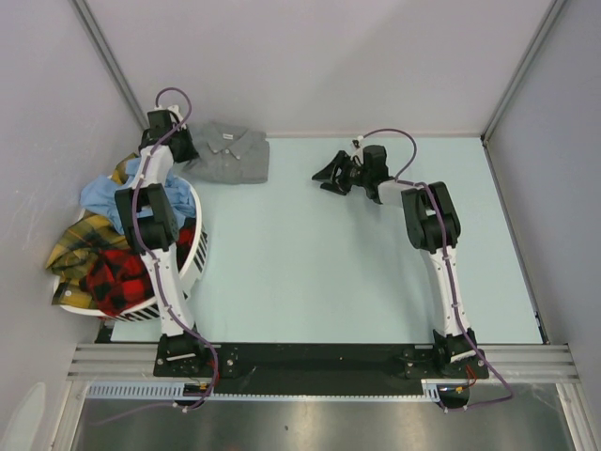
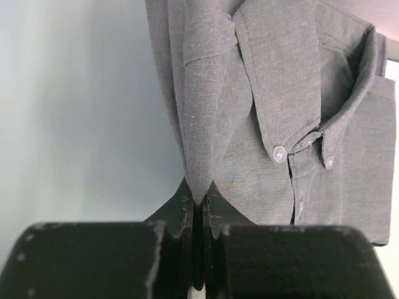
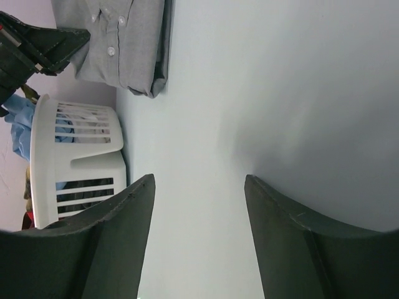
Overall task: Fold and stack the long sleeve shirts
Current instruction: Neatly place the folded shirt to the corner
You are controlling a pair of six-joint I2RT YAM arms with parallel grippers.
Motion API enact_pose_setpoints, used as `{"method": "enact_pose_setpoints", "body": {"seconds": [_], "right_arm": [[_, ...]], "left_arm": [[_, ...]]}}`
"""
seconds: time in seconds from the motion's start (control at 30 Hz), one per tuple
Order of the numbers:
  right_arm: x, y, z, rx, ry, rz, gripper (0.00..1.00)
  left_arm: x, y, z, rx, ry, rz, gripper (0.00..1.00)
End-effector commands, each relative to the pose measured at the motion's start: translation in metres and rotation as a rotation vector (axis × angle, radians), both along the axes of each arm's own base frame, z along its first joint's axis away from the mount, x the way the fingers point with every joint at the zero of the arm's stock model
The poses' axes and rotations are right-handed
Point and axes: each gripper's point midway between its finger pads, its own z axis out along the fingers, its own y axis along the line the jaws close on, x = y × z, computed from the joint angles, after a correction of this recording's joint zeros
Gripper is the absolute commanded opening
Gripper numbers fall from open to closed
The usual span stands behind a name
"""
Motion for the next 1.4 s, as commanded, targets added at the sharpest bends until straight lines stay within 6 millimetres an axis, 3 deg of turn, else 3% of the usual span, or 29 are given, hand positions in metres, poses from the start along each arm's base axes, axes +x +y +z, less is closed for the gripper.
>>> {"method": "enact_pose_setpoints", "body": {"seconds": [0.0, 0.1, 0.17, 0.27, 0.3, 0.33, 0.37, 0.43, 0.47, 0.5, 0.53, 0.57, 0.63, 0.67, 0.73, 0.77, 0.8, 0.83, 0.87, 0.9, 0.93, 1.0, 1.03, 1.07, 1.1, 1.13, 1.27, 1.3, 1.37], "right_arm": [[-0.009, -0.006, -0.005, -0.044, 0.023, 0.006, 0.66], [-0.008, -0.009, -0.002, -0.040, 0.019, 0.009, 0.70], [-0.008, -0.010, 0.010, -0.031, -0.007, 0.015, 0.74], [-0.003, -0.021, 0.035, -0.033, -0.074, 0.023, 0.87], [0.002, -0.031, 0.044, -0.045, -0.115, 0.027, 0.93], [0.003, -0.038, 0.058, -0.056, -0.131, 0.024, 0.96], [0.006, -0.046, 0.067, -0.066, -0.152, 0.021, 1.00], [0.012, -0.071, 0.083, -0.116, -0.207, 0.029, 1.00], [0.013, -0.081, 0.100, -0.143, -0.256, 0.030, 1.00], [0.017, -0.090, 0.114, -0.170, -0.296, 0.028, 1.00], [0.011, -0.101, 0.113, -0.232, -0.313, 0.054, 1.00], [0.013, -0.120, 0.131, -0.268, -0.351, 0.028, 1.00], [0.008, -0.148, 0.141, -0.364, -0.391, 0.034, 1.00], [0.005, -0.158, 0.155, -0.408, -0.425, 0.026, 1.00], [-0.011, -0.180, 0.152, -0.513, -0.418, 0.063, 1.00], [-0.016, -0.196, 0.164, -0.571, -0.444, 0.046, 1.00], [-0.029, -0.199, 0.161, -0.594, -0.416, 0.065, 1.00], [-0.038, -0.219, 0.149, -0.626, -0.386, 0.060, 1.00], [-0.049, -0.233, 0.164, -0.643, -0.401, 0.037, 1.00], [-0.063, -0.239, 0.156, -0.654, -0.358, 0.048, 1.00], [-0.078, -0.246, 0.143, -0.677, -0.317, 0.055, 1.00], [-0.105, -0.259, 0.141, -0.727, -0.288, 0.058, 1.00], [-0.125, -0.263, 0.116, -0.744, -0.218, 0.071, 1.00], [-0.137, -0.265, 0.111, -0.759, -0.216, 0.085, 1.00], [-0.151, -0.267, 0.121, -0.775, -0.238, 0.072, 1.00], [-0.174, -0.266, 0.096, -0.774, -0.177, 0.098, 1.00], [-0.216, -0.262, 0.086, -0.788, -0.166, 0.113, 1.00], [-0.222, -0.262, 0.091, -0.798, -0.188, 0.108, 1.00], [-0.231, -0.262, 0.086, -0.806, -0.181, 0.107, 1.00]], "left_arm": [[0.010, 0.017, 0.017, 0.081, -0.043, 0.014, 0.05], [0.010, 0.029, 0.024, 0.115, -0.048, 0.048, 0.17], [0.010, 0.030, 0.038, 0.114, -0.069, 0.042, 0.43], [0.012, 0.029, 0.089, 0.120, -0.165, 0.013, 0.76], [0.012, 0.026, 0.108, 0.126, -0.199, -0.005, 0.83], [0.011, 0.023, 0.122, 0.133, -0.225, -0.024, 0.97], [0.007, 0.017, 0.154, 0.154, -0.279, -0.058, 1.00], [0.001, 0.005, 0.182, 0.194, -0.321, -0.115, 0.99], [-0.008, -0.009, 0.204, 0.205, -0.343, -0.145, 0.99], [-0.013, -0.018, 0.212, 0.212, -0.346, -0.168, 0.99], [-0.018, -0.027, 0.219, 0.236, -0.349, -0.197, 1.00], [-0.031, -0.048, 0.230, 0.247, -0.344, -0.241, 1.00], [-0.047, -0.072, 0.231, 0.297, -0.307, -0.318, 0.99], [-0.059, -0.098, 0.242, 0.317, -0.319, -0.373, 0.99], [-0.082, -0.137, 0.240, 0.323, -0.283, -0.489, 0.99], [-0.095, -0.168, 0.235, 0.306, -0.267, -0.565, 0.99], [-0.113, -0.189, 0.242, 0.273, -0.275, -0.639, 1.00], [-0.132, -0.217, 0.226, 0.237, -0.220, -0.708, 0.99], [-0.144, -0.230, 0.220, 0.206, -0.196, -0.741, 0.99], [-0.163, -0.246, 0.222, 0.138, -0.184, -0.778, 0.99], [-0.178, -0.261, 0.198, 0.101, -0.113, -0.806, 0.99], [-0.198, -0.272, 0.190, 0.041, -0.071, -0.790, 0.99], [-0.208, -0.277, 0.168, 0.032, -0.024, -0.800, 1.00], [-0.214, -0.278, 0.161, 0.027, -0.010, -0.796, 0.99], [-0.224, -0.275, 0.146, 0.029, 0.008, -0.782, 0.99], [-0.230, -0.274, 0.137, 0.034, 0.020, -0.782, 1.00], [-0.257, -0.264, 0.106, 0.043, 0.081, -0.766, 1.00], [-0.264, -0.262, 0.094, 0.047, 0.100, -0.765, 0.99], [-0.271, -0.258, 0.100, 0.062, 0.072, -0.758, 0.99]]}}
